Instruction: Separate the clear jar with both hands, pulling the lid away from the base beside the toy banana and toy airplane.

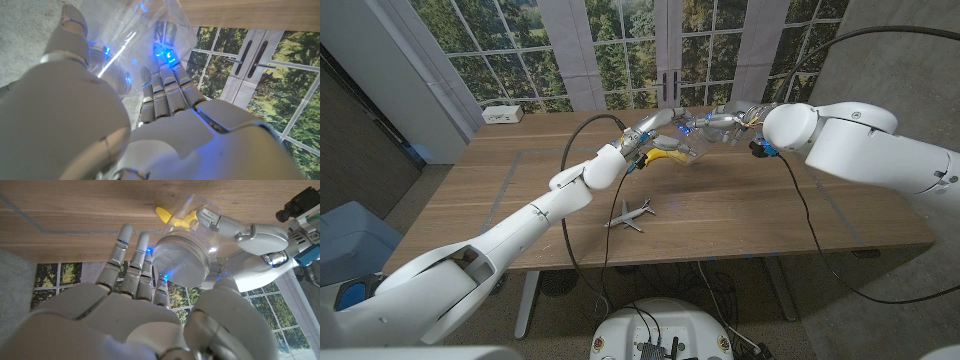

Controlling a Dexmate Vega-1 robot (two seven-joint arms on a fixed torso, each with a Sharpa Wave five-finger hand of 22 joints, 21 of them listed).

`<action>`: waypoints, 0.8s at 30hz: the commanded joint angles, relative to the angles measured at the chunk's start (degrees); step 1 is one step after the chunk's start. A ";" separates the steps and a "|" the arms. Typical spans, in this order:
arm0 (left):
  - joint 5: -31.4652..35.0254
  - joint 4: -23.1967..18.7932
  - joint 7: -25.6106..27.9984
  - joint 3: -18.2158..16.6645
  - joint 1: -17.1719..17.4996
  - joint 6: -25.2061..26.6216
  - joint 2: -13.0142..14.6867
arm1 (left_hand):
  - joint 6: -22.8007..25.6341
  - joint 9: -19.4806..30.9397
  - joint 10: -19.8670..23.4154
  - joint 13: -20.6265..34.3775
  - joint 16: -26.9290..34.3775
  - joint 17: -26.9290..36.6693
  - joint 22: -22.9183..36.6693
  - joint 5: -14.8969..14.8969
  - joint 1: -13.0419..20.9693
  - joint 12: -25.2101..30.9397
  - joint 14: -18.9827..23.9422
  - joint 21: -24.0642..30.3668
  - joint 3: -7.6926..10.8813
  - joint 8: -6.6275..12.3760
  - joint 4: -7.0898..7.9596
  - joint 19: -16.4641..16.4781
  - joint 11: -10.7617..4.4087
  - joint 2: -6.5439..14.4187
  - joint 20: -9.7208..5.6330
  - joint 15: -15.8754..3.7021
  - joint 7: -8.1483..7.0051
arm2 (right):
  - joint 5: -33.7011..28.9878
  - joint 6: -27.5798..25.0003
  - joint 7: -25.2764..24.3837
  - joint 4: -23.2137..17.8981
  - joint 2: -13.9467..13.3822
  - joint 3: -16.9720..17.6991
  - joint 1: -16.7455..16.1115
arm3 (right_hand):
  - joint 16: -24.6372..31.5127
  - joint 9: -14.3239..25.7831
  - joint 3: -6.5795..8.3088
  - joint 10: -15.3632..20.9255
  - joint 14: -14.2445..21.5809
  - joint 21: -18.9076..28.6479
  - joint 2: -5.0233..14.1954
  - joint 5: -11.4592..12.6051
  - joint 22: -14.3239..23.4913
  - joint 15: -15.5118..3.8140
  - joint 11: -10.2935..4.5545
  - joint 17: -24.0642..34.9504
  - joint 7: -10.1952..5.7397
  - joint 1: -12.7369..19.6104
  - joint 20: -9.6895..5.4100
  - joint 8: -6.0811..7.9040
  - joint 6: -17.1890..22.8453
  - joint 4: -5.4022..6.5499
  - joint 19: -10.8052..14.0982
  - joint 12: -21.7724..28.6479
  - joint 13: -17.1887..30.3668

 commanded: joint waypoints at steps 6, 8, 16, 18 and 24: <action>-1.18 1.21 -0.82 0.05 -0.73 -1.05 -0.30 | 23.08 0.35 25.77 5.13 0.41 0.44 0.05 0.37 12.22 0.14 4.44 0.60 3.64 1.70 3.69 -0.12 -17.50 12.58 -1.04 -14.61 -12.60 | -6.13 6.16 -1.38 1.19 -0.22 -2.23 -1.46 | 4.26 2.48 4.02 11.36 7.81 2.25 3.24 0.26 0.34 -5.32 -5.53 1.25 -1.17 9.19 -3.19 6.91 13.85 -5.65 3.86 5.94 3.32; -3.18 1.61 -2.44 -0.13 -0.99 -1.18 -0.39 | 23.18 0.27 25.81 5.18 0.35 0.43 0.04 0.37 12.22 0.11 4.40 0.65 3.63 1.67 3.70 -0.12 -17.50 12.58 -1.02 -14.61 -12.60 | -7.41 6.83 -0.39 1.12 -0.71 -2.72 -1.36 | 4.20 2.77 4.68 10.92 7.63 2.49 3.41 0.28 0.37 -5.53 -5.75 1.47 -2.25 10.73 -3.36 7.24 14.03 -6.47 4.07 5.94 3.63; -11.01 3.37 -8.45 -0.91 -2.10 -1.32 -1.08 | 23.45 0.19 26.17 5.42 0.39 0.64 0.00 0.42 12.14 -0.02 4.60 0.88 3.52 1.60 3.73 -0.12 -17.49 12.54 -1.09 -14.61 -12.21 | -18.02 4.01 3.86 1.56 0.03 -11.46 2.74 | 2.75 3.72 6.45 7.19 4.76 2.75 3.57 -0.20 0.38 -4.74 -5.34 1.80 -3.58 14.42 -2.89 6.68 10.44 -7.75 2.74 4.77 4.48; -12.55 3.77 -9.90 -0.95 -2.43 -1.32 -1.19 | 23.67 0.16 26.39 5.51 0.43 0.72 -0.02 0.46 12.12 -0.01 4.71 0.98 3.48 1.63 3.72 -0.02 -17.49 12.48 -1.18 -14.62 -11.94 | -20.02 4.84 4.01 2.04 -0.01 -12.21 2.54 | 2.68 3.93 7.50 7.73 5.33 3.10 3.94 0.10 0.37 -5.58 -6.37 1.57 -3.85 16.45 -3.23 6.89 10.49 -8.20 3.12 5.03 4.68; -16.88 5.04 -13.89 -1.09 -3.43 -0.95 -1.56 | 23.63 0.31 26.69 5.61 0.48 0.92 -0.05 0.57 12.12 -0.14 4.88 1.19 3.41 1.60 3.67 0.07 -17.48 12.36 -1.23 -14.62 -11.87 | -23.66 10.79 3.77 3.05 -1.61 -9.64 -1.46 | 2.72 4.56 10.54 8.75 5.97 4.03 4.62 0.81 0.46 -7.25 -7.54 2.00 -5.15 22.81 -4.93 9.11 14.37 -8.83 3.07 5.33 4.89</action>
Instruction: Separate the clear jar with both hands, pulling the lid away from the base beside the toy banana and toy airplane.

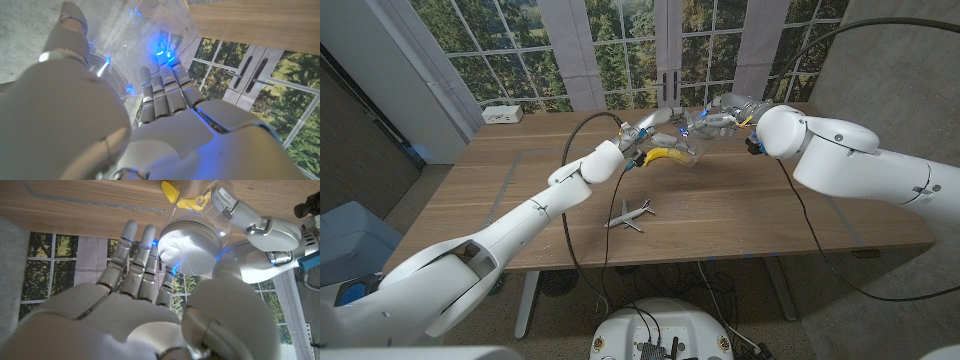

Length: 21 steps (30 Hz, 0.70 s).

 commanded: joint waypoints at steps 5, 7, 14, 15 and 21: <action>-9.90 2.74 -8.95 -0.45 -2.37 0.62 -0.74 | 23.64 0.55 26.64 3.99 0.17 0.29 0.11 0.37 12.10 0.12 4.82 0.62 3.42 0.62 3.62 0.21 -17.53 12.33 -1.23 -14.52 -11.79 | -10.11 13.61 1.67 2.71 -3.60 3.85 -7.84 | 0.19 1.07 5.57 5.76 1.04 1.78 6.52 0.98 0.35 -5.29 -4.32 1.31 -2.56 14.01 -2.67 4.68 9.40 -0.95 -0.71 0.99 0.13; -10.74 3.15 -9.94 -0.36 -2.71 0.76 -0.84 | 23.68 0.56 26.64 3.99 0.18 0.32 0.11 0.39 12.10 0.06 4.85 0.65 3.41 0.63 3.63 0.21 -17.52 12.32 -1.20 -14.52 -11.69 | -10.81 17.49 2.25 3.31 -4.78 5.78 -9.67 | -0.41 1.01 6.49 5.09 0.05 1.73 6.70 1.14 0.37 -5.86 -4.82 1.29 -2.61 15.92 -3.52 4.88 9.70 -1.23 -2.04 0.59 0.07; -11.65 4.06 -11.40 0.00 -3.65 1.00 -1.15 | 23.54 0.72 26.78 4.14 0.11 0.47 0.09 0.48 12.08 -0.09 4.86 0.85 3.37 0.55 3.63 0.22 -17.50 12.31 -1.16 -14.52 -11.58 | -15.77 25.25 5.22 4.28 -6.88 11.10 -15.18 | -1.23 2.00 8.94 2.16 -3.89 3.63 8.11 1.53 -0.01 -8.78 -9.65 2.03 -4.09 29.78 -8.36 7.82 12.96 -0.78 -8.83 -2.71 -0.26; -11.90 4.21 -11.64 0.04 -3.76 1.09 -1.25 | 23.61 0.70 26.72 4.13 0.04 0.45 0.09 0.51 12.09 -0.21 4.80 0.88 3.36 0.53 3.63 0.17 -17.50 12.31 -1.18 -14.52 -11.51 | -16.39 26.10 5.11 4.23 -7.11 12.03 -16.17 | -0.99 2.78 8.44 2.34 -3.64 4.52 8.27 1.80 -0.14 -8.77 -10.09 1.85 -3.94 31.97 -8.93 9.27 14.60 -0.63 -9.74 -2.93 0.16; -12.64 5.08 -12.48 0.32 -4.24 0.96 -1.70 | 23.51 0.82 26.80 4.23 -0.03 0.55 0.08 0.58 12.10 -0.36 4.83 1.04 3.34 0.46 3.64 0.17 -17.50 12.34 -1.07 -14.52 -11.54 | -18.38 30.37 2.93 3.86 -7.68 18.09 -22.41 | 0.74 4.91 5.48 10.83 -2.86 9.79 9.40 4.76 -0.20 -8.89 -11.01 1.07 -0.44 40.27 -11.62 17.17 27.24 -0.44 -16.00 -2.16 1.61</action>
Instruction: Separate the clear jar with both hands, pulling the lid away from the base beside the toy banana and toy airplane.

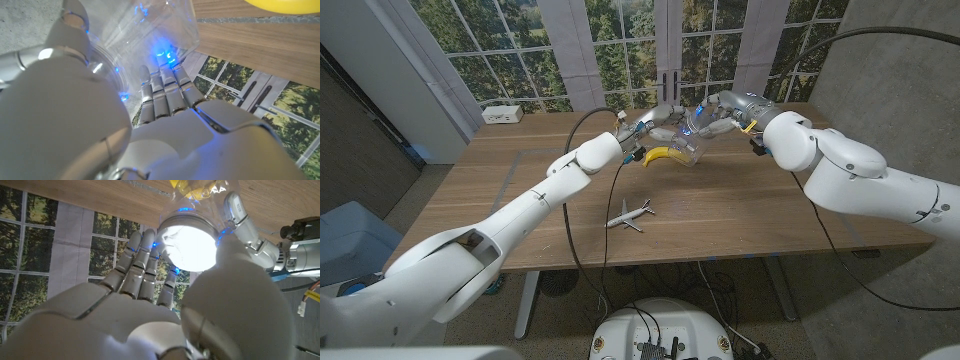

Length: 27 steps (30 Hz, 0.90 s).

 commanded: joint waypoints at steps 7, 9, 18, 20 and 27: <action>-3.32 1.99 -3.39 0.66 -1.44 0.57 -0.88 | 22.07 0.91 26.24 4.41 0.15 -0.05 0.16 0.68 12.12 0.08 4.93 0.58 3.40 0.40 3.54 0.17 -16.88 12.36 -1.12 -14.54 -11.40 | -7.97 15.90 -6.09 1.66 -2.02 15.69 -17.38 | 1.74 4.76 -1.49 21.74 4.19 6.17 19.30 2.75 -0.29 -9.58 -9.07 -1.13 6.15 25.07 -7.12 15.52 36.29 -0.33 -2.91 1.67 1.47; -3.73 2.12 -3.65 0.62 -1.48 0.58 -0.97 | 22.11 0.83 26.27 4.48 0.09 -0.03 0.15 0.71 12.13 0.01 4.92 0.66 3.39 0.31 3.54 0.15 -16.88 12.36 -1.08 -14.54 -11.29 | -8.94 18.64 -9.07 2.51 -1.86 17.28 -19.59 | 2.24 3.93 -2.08 22.81 4.85 7.03 18.86 2.41 -0.25 -9.60 -9.07 -0.67 6.51 24.77 -7.34 15.66 37.67 -0.08 -2.78 1.19 0.62; -3.94 1.98 -3.70 0.61 -1.49 0.90 -0.83 | 22.10 0.93 26.37 4.60 0.00 0.09 0.14 0.79 12.12 -0.20 4.96 0.85 3.33 0.23 3.55 0.07 -16.86 12.34 -1.00 -14.54 -11.26 | -12.57 25.16 -14.33 5.56 1.35 22.05 -25.11 | 3.02 4.04 -3.30 24.79 6.03 8.40 18.07 1.67 -0.28 -9.48 -9.14 -0.15 5.65 24.09 -7.56 16.16 38.44 0.25 -2.63 0.69 -0.43; -4.05 1.97 -3.66 0.56 -1.42 0.83 -0.84 | 22.12 1.01 26.37 4.59 -0.01 0.12 0.14 0.81 12.12 -0.27 4.98 0.90 3.32 0.25 3.55 0.08 -16.86 12.35 -1.02 -14.54 -11.30 | -12.10 26.75 -16.89 6.45 2.57 23.78 -26.81 | 3.02 4.12 -3.39 24.98 6.12 8.50 18.07 1.61 -0.29 -9.51 -9.15 -0.24 5.63 24.07 -7.59 16.20 38.38 0.27 -2.65 0.69 -0.46; -4.18 1.90 -3.47 0.46 -1.17 0.52 -0.78 | 21.88 1.20 26.27 4.71 -0.12 0.18 0.13 0.87 12.15 -0.49 5.01 1.06 3.31 0.15 3.55 0.02 -16.85 12.40 -0.97 -14.54 -11.58 | -10.60 33.56 -26.66 10.10 8.03 28.73 -31.89 | 3.12 4.38 -3.73 25.36 6.39 8.80 17.91 1.44 -0.30 -9.55 -9.17 -0.34 5.38 23.91 -7.53 16.35 38.29 0.32 -2.59 0.70 -0.49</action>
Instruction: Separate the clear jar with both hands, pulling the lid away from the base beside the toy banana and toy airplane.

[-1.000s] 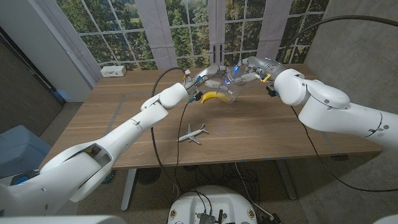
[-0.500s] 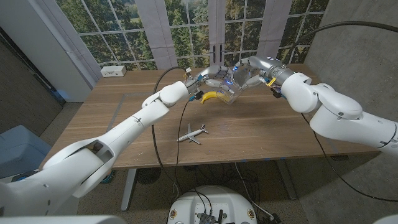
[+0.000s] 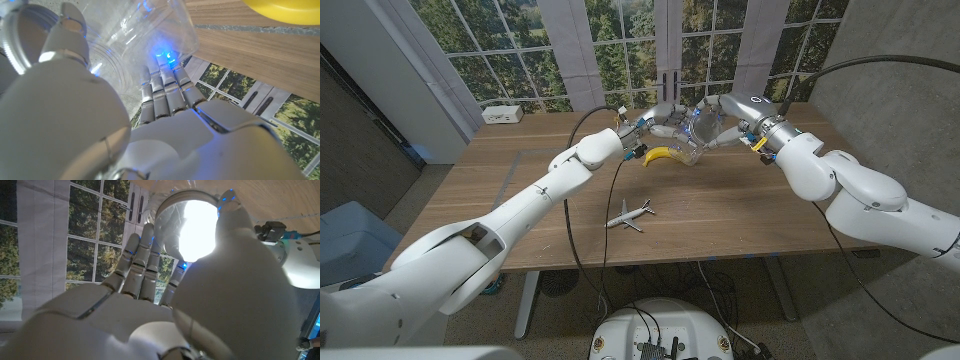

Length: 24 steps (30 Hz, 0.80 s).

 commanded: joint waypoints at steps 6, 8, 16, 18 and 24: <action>-0.38 -0.35 0.33 -0.34 0.73 -0.38 0.20 | 21.79 1.26 25.65 4.92 -0.41 0.28 0.13 0.45 12.07 -0.08 4.76 0.59 3.68 0.29 3.22 -0.17 -17.07 12.68 -1.01 -14.53 -11.82 | 2.15 15.64 -18.61 7.97 11.70 11.08 -10.68 | 3.28 2.11 3.09 14.33 0.49 -2.54 17.98 3.87 3.91 -10.46 -15.02 -1.05 7.73 18.14 -7.20 8.36 33.23 0.44 1.54 2.77 -0.81; -0.32 -0.51 0.58 -0.44 0.90 -0.43 0.28 | 21.56 1.37 25.51 5.08 -0.51 0.32 0.14 0.43 12.11 -0.20 4.69 0.69 3.68 0.18 3.22 -0.23 -17.07 12.74 -1.48 -14.53 -11.98 | 2.60 16.55 -19.41 8.69 13.12 11.68 -11.08 | 3.35 2.05 3.02 14.39 0.58 -2.50 17.94 3.82 3.90 -10.51 -15.05 -1.03 7.73 18.14 -7.22 8.36 33.33 0.42 1.56 2.78 -0.82; -0.56 -1.45 2.38 -1.29 2.40 -1.03 0.50 | 20.93 1.17 24.45 4.88 -1.04 0.20 0.18 0.08 12.25 -1.18 4.07 0.81 3.70 -0.39 3.28 -0.92 -17.09 13.06 -1.28 -14.51 -12.71 | 5.25 18.02 -19.53 10.02 17.10 13.73 -12.44 | 16.76 0.29 5.84 12.04 -3.77 -6.62 17.58 2.15 14.07 -10.39 -15.18 -15.26 7.51 17.15 -6.28 10.15 32.53 -1.21 2.21 12.25 -8.76; -0.55 -1.74 3.07 -1.58 2.92 -1.36 0.56 | 20.76 1.01 24.15 4.71 -1.21 0.15 0.20 -0.12 12.28 -1.55 3.84 0.85 3.69 -0.61 3.31 -1.13 -17.10 13.19 -1.25 -14.51 -12.97 | 5.23 17.63 -19.33 10.00 17.73 13.92 -12.64 | 17.11 2.35 10.10 8.83 -5.35 -10.60 14.85 6.95 15.11 -6.58 -13.37 -13.45 7.83 15.61 -5.65 10.77 32.25 1.88 2.14 15.70 -4.97; -0.50 -2.44 6.14 -2.67 4.90 -2.32 0.34 | 20.81 0.48 23.23 3.97 -1.67 0.03 0.23 -1.13 12.30 -2.85 3.28 1.09 3.55 -1.02 3.41 -1.62 -17.12 13.55 -1.15 -14.51 -13.92 | 5.62 15.96 -18.60 9.77 19.47 14.31 -12.98 | 18.06 1.38 10.31 8.47 -4.89 -9.04 15.10 6.87 15.63 -10.04 -14.39 -11.81 8.31 16.28 -5.91 9.96 32.44 1.70 4.36 15.16 -6.04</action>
